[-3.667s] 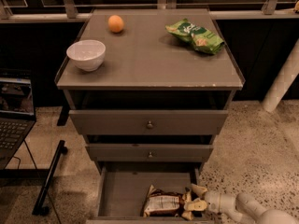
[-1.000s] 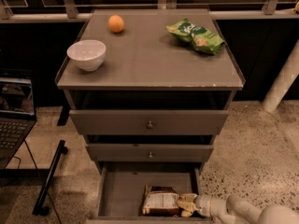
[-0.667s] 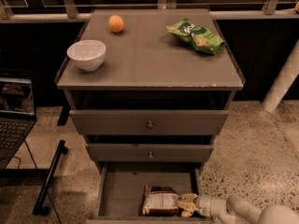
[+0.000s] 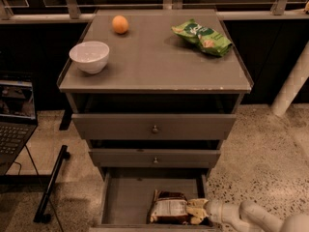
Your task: Pick brown chip bag from bottom drawer and place on counter
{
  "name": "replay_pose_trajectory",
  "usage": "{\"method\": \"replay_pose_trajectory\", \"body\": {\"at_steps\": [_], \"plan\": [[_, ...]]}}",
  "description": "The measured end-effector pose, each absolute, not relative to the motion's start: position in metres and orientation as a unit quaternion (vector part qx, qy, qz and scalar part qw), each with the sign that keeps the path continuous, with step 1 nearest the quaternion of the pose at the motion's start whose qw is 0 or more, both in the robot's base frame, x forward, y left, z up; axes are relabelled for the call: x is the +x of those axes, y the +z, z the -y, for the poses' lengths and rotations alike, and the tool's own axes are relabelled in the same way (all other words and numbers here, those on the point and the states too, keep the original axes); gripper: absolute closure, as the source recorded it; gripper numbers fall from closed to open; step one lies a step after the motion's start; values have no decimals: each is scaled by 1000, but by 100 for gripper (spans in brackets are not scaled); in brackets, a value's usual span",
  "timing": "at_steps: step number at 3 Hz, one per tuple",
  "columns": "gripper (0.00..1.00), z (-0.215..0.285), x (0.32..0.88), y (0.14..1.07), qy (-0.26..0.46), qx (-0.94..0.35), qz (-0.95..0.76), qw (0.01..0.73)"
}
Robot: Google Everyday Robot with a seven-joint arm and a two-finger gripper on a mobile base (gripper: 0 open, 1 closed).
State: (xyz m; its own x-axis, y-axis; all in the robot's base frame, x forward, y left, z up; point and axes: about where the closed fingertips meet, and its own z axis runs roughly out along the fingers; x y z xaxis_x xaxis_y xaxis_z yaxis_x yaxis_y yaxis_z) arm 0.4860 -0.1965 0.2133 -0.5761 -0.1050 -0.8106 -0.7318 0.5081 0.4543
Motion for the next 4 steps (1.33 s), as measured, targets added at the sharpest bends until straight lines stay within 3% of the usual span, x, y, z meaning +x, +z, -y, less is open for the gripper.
{"method": "replay_pose_trajectory", "body": {"at_steps": [3, 4], "plan": [[100, 239, 425, 455, 338, -361, -702, 512], [100, 239, 425, 455, 338, -361, -702, 512]]}}
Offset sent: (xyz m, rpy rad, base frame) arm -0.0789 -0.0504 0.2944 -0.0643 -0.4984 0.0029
